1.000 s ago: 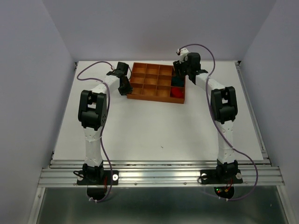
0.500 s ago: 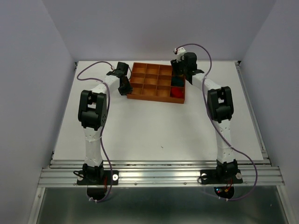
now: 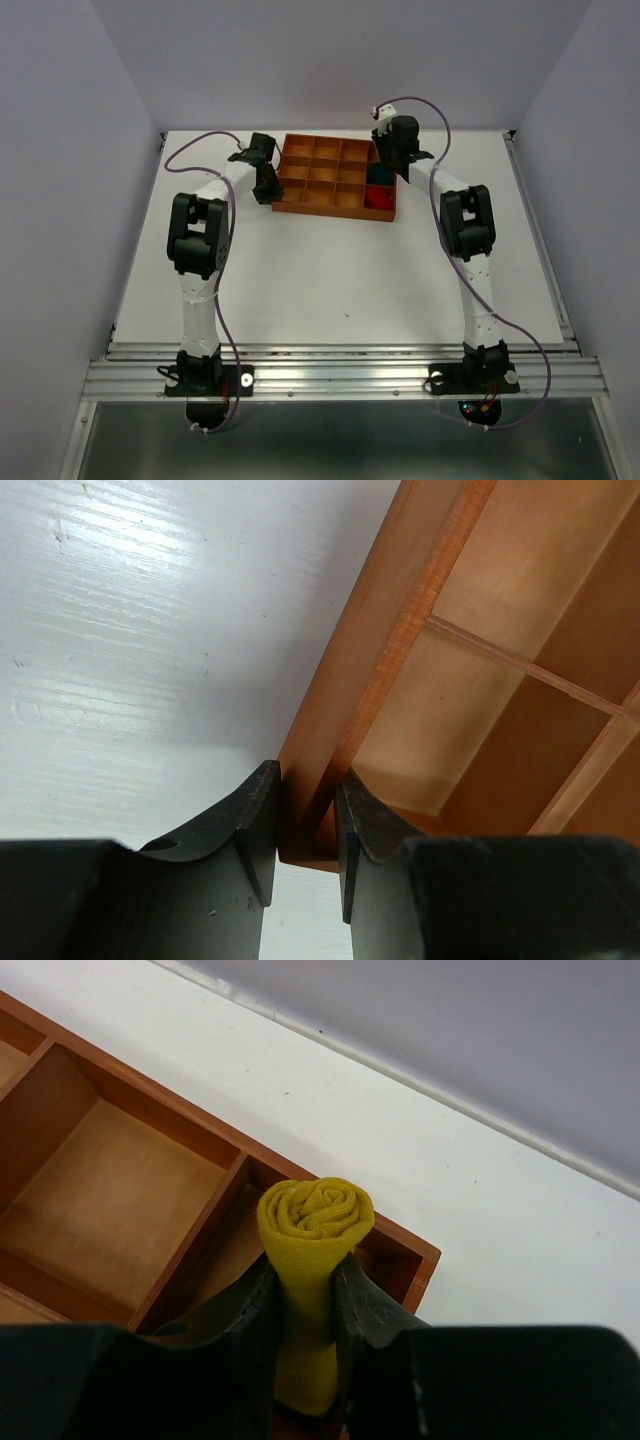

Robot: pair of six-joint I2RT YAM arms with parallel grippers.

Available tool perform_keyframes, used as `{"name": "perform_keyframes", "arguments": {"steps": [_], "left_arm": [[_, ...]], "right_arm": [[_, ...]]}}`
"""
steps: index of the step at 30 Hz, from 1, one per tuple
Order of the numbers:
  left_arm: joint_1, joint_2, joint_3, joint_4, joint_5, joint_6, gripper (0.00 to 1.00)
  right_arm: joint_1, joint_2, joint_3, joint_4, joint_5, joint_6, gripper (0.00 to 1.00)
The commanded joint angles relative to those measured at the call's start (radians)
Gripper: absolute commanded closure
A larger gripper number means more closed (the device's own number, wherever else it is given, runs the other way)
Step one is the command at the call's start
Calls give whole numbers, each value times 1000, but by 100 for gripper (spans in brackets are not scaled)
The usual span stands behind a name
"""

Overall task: Roll the socks
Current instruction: Place the sock in the storage box.

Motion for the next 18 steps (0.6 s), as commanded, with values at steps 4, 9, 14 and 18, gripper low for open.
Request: {"name": "perform_keyframes", "arguments": {"steps": [4, 9, 14, 18], "left_arm": [[-2, 4, 0, -23, -5, -42, 97], [-2, 3, 2, -22, 0, -36, 97], [-2, 9, 3, -13, 15, -25, 99], [-2, 6, 2, -10, 15, -20, 99]], "right_arm": [[4, -12, -2, 22, -5, -79, 87], [4, 26, 69, -146, 7, -213, 92], [23, 44, 84, -234, -60, -283, 90], [33, 83, 130, -262, -67, -277, 88]]}}
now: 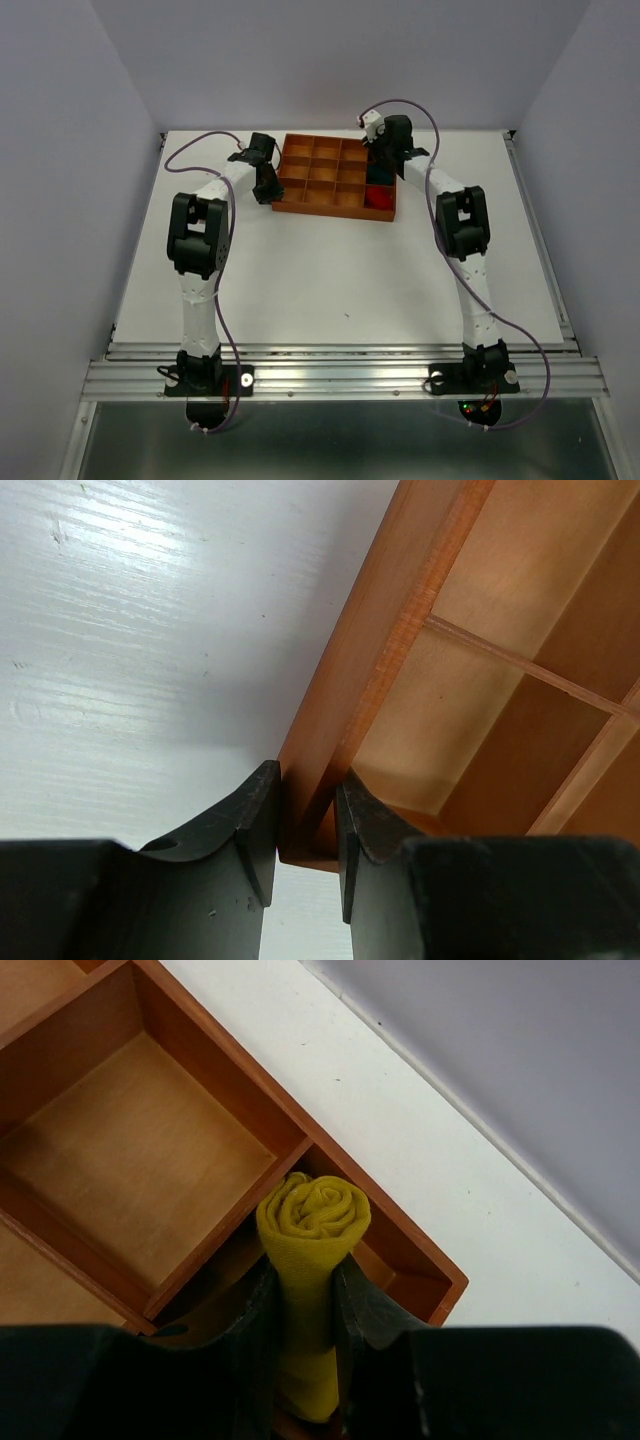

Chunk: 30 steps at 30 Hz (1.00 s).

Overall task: Roll the socks
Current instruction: Place the sock in the storage box.

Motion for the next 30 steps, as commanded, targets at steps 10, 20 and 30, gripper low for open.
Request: {"name": "perform_keyframes", "arguments": {"steps": [10, 20, 30], "left_arm": [[-2, -5, -11, 8, 10, -8, 100], [-4, -6, -12, 8, 21, -8, 100], [-4, -8, -11, 18, 50, -13, 100]], "right_arm": [[14, 152, 125, -157, 94, -18, 88], [14, 127, 122, -186, 84, 32, 61], [14, -99, -28, -27, -13, 112, 39]]}}
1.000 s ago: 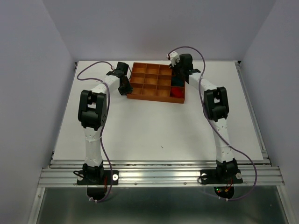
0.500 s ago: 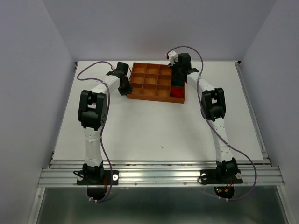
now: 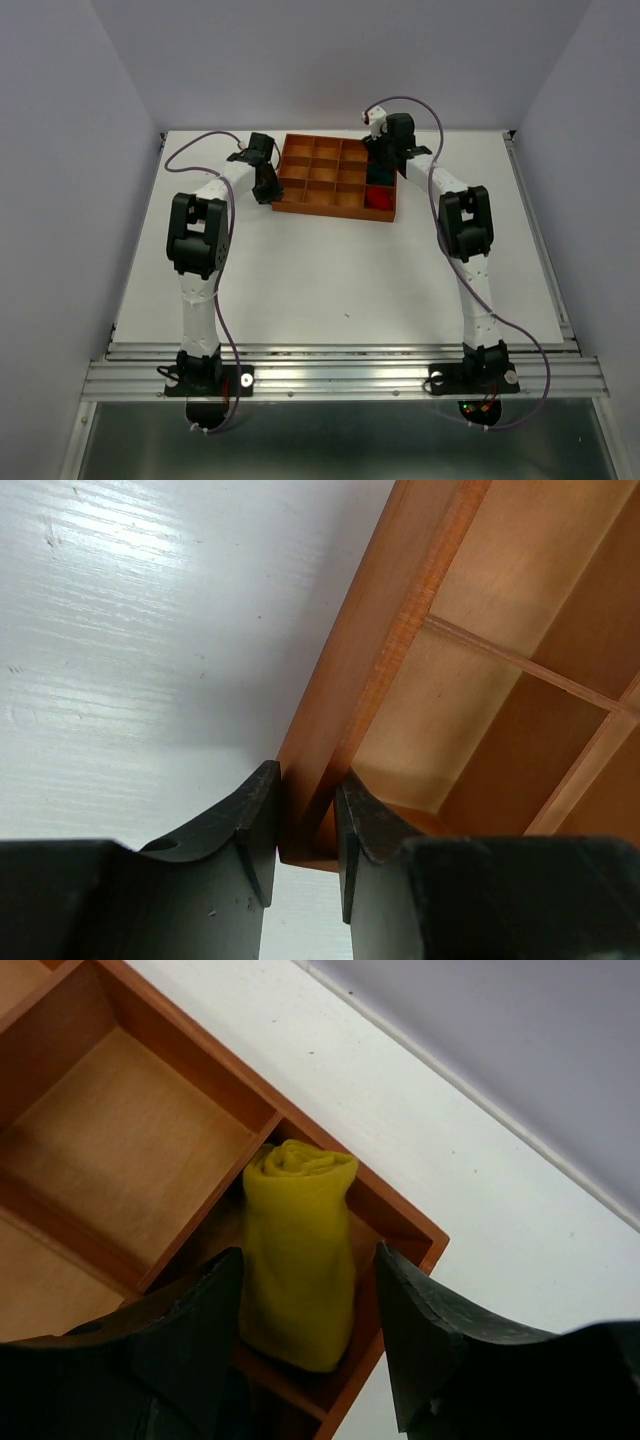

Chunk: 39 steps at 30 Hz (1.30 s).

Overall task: Roll the socks
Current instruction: Place the sock in the storage box.

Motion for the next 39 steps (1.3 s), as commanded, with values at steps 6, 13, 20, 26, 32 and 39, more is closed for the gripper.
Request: {"name": "perform_keyframes", "arguments": {"steps": [6, 13, 20, 26, 32, 39], "left_arm": [[-4, -12, -10, 15, 36, -24, 100], [-4, -14, -12, 20, 38, -26, 100], [-7, -5, -10, 22, 42, -29, 100], [-8, 4, 0, 18, 44, -29, 100], [-10, 4, 7, 15, 41, -29, 100], [-8, 6, 8, 9, 35, -29, 100]], "right_arm": [[11, -124, -32, 20, -107, 81, 37], [11, -140, -45, 90, -38, 134, 47], [11, -119, -59, 182, 60, 163, 84], [11, -74, -21, 181, 85, 146, 88], [11, -41, -4, 168, 34, 141, 91], [11, 59, 77, 127, 48, 132, 91]]}}
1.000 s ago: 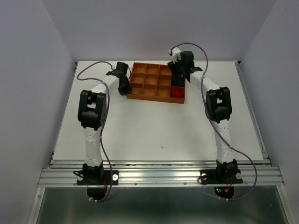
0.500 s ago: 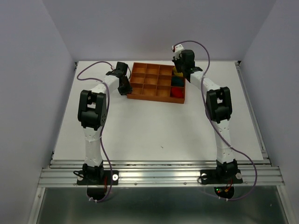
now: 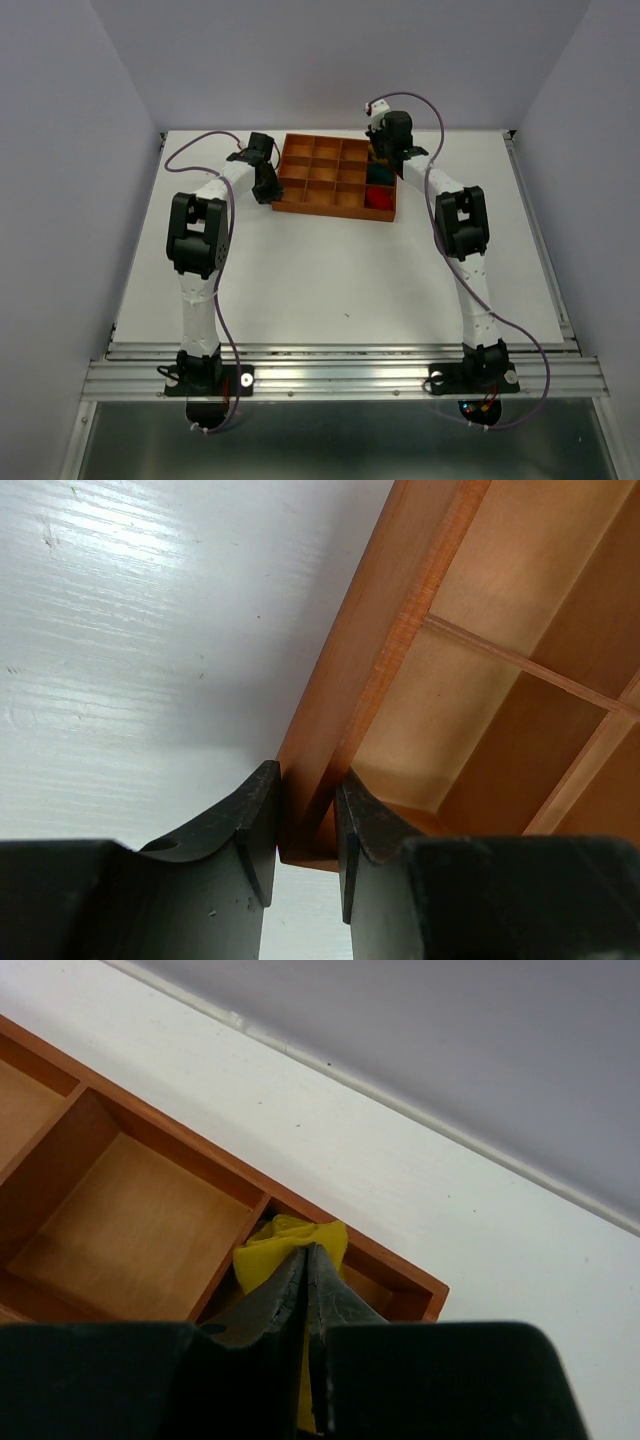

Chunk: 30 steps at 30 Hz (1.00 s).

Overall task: Roll the socks
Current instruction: Place the sock in the storage box.

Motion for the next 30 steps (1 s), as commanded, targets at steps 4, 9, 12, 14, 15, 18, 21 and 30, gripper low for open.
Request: {"name": "perform_keyframes", "arguments": {"steps": [4, 9, 12, 14, 15, 18, 21, 30], "left_arm": [[-10, 10, 8, 9, 27, -29, 100], [-10, 17, 11, 9, 31, -29, 100], [-10, 18, 8, 14, 33, -29, 100], [-11, 17, 6, 12, 31, -29, 100], [-10, 15, 6, 12, 31, -29, 100], [-11, 11, 8, 14, 31, -29, 100], [-13, 6, 11, 15, 31, -31, 100], [-16, -34, 32, 25, 44, -34, 99]], "right_arm": [[6, 107, 118, -33, -10, -4, 92], [6, 127, 108, -67, -72, -3, 92], [6, 141, 106, -84, -66, -1, 92], [6, 158, 114, -96, -56, -4, 92], [6, 161, 115, -107, -56, -4, 92], [6, 161, 120, -124, -52, -1, 92], [6, 129, 115, -119, -5, 1, 90], [6, -43, 109, -96, 57, 24, 85]]}}
